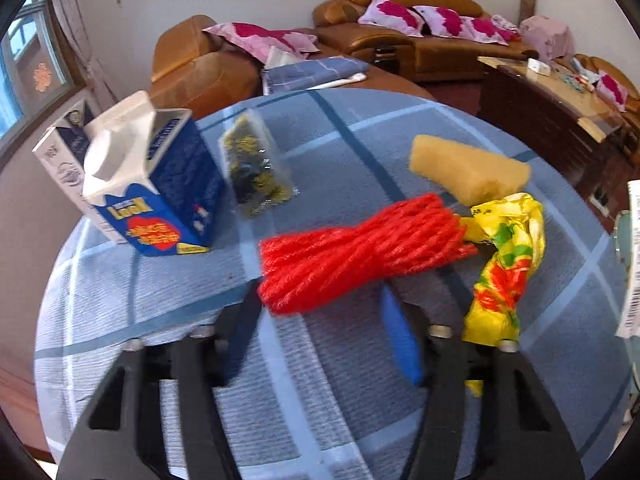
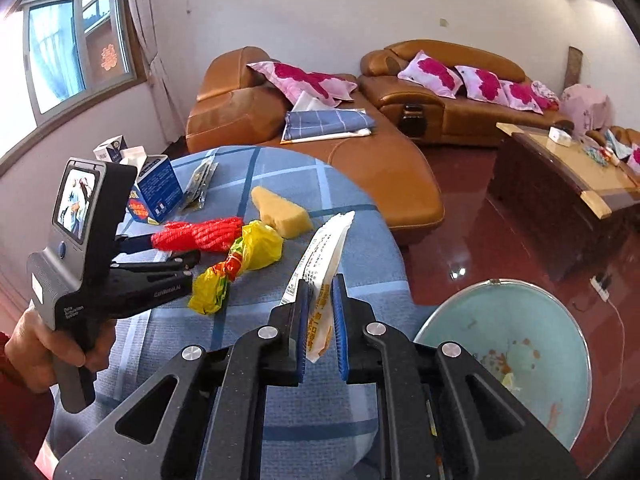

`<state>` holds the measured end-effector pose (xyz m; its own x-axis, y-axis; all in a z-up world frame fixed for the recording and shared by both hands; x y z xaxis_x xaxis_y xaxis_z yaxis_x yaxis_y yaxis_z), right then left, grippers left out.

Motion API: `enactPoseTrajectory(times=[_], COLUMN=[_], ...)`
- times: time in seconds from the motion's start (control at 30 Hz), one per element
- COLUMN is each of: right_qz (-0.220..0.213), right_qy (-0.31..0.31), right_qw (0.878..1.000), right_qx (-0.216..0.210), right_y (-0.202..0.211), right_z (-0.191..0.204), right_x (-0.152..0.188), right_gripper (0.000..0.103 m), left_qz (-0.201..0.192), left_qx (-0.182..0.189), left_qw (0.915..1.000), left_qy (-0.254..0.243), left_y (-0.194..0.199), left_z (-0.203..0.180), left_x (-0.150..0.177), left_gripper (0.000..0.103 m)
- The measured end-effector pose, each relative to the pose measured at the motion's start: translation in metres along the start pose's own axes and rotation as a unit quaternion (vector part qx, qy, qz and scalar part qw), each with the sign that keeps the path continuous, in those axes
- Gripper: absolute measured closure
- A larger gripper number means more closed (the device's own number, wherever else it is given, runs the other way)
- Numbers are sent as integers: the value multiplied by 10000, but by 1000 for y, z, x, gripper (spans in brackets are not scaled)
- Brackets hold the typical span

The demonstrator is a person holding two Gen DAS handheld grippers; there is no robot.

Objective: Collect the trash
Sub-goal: 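Grasp the red mesh net with the left tool while the right tool holds the paper wrapper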

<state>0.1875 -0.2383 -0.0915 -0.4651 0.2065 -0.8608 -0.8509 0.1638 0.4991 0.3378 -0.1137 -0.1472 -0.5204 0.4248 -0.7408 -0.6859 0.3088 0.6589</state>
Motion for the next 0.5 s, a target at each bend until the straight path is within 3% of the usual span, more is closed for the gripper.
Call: enactPoseTrajectory(times=[0.07,0.13,0.27,0.5], right_qz=[13,-6,-65,-160], right_qy=[-31,-49,-43,-45], right_qw=[10000,10000,10000,9999], right_qx=[-7,-15,-31,6], right_y=[-1,1,7,21], right_z=[0,0,3,1], right_x=[1,1,-1,0], right_gripper=[90,90,90,90], left_qz=[8,26,101,-20], left_qx=[96,114,157,-68], left_qw=[10000,9999,9994,9996], left_qy=[3,34,277,260], left_y=[1,2,12,46], left_z=[-5,-7,-2,9], left_x=[1,3,10,19], left_gripper=[81,92,92,92])
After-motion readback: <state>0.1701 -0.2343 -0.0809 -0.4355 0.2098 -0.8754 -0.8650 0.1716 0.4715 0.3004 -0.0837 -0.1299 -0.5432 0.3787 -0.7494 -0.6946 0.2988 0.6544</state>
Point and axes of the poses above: each gripper's, at about its wrist camera, not at the fingertips, and y roughly against the way its jaws point, z to its left, x to its underside, the point moved 4 cm from there along -y, roughly the way its jaws point, and after that the axes turned 11 degrees about -z, right-handed, at the moved point
